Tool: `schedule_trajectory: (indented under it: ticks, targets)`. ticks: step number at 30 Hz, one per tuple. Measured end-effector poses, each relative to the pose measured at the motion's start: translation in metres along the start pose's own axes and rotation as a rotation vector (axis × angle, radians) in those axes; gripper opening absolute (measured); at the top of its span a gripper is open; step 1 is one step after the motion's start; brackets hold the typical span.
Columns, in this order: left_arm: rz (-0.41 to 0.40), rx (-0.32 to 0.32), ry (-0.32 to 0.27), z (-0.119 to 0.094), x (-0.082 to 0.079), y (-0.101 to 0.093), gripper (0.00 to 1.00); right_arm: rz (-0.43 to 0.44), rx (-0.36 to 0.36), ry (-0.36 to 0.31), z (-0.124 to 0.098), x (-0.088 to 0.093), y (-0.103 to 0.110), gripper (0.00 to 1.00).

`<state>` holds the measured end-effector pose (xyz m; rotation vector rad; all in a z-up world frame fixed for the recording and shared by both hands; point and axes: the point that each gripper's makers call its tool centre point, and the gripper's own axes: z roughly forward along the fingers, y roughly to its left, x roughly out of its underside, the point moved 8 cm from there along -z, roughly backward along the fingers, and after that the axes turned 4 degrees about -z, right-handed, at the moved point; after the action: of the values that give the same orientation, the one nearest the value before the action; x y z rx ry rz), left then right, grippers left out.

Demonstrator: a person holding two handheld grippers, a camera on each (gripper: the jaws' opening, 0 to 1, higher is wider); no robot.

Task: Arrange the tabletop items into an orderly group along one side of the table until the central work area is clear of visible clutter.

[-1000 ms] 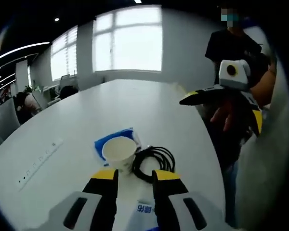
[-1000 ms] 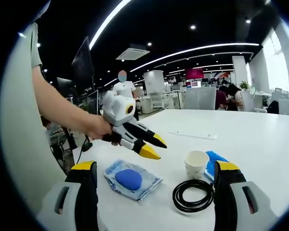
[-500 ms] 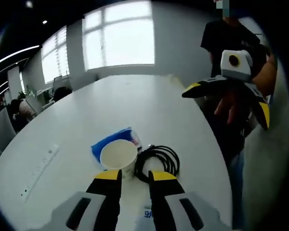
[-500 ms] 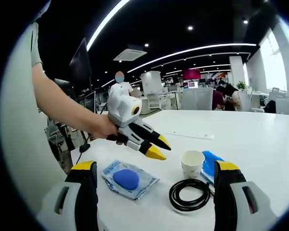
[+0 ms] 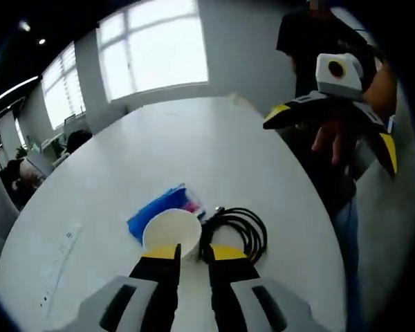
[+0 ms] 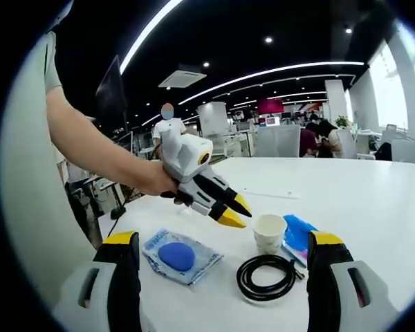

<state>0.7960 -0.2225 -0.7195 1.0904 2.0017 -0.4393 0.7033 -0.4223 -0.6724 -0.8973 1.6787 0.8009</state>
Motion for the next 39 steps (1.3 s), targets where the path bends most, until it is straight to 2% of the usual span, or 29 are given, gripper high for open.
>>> schedule_trajectory:
  ticks: [12, 23, 39]
  targets:
    - [0.074, 0.025, 0.086, 0.016, 0.000, 0.002, 0.08, 0.006, 0.017, 0.009, -0.004, 0.003, -0.010, 0.97]
    - [0.116, 0.050, 0.129, 0.029, -0.003, 0.000, 0.06, 0.016, 0.032, 0.013, -0.006, 0.007, -0.015, 0.97]
    - [0.129, 0.061, 0.181, 0.041, 0.000, -0.002, 0.04, 0.024, 0.049, 0.017, -0.010, 0.009, -0.018, 0.97]
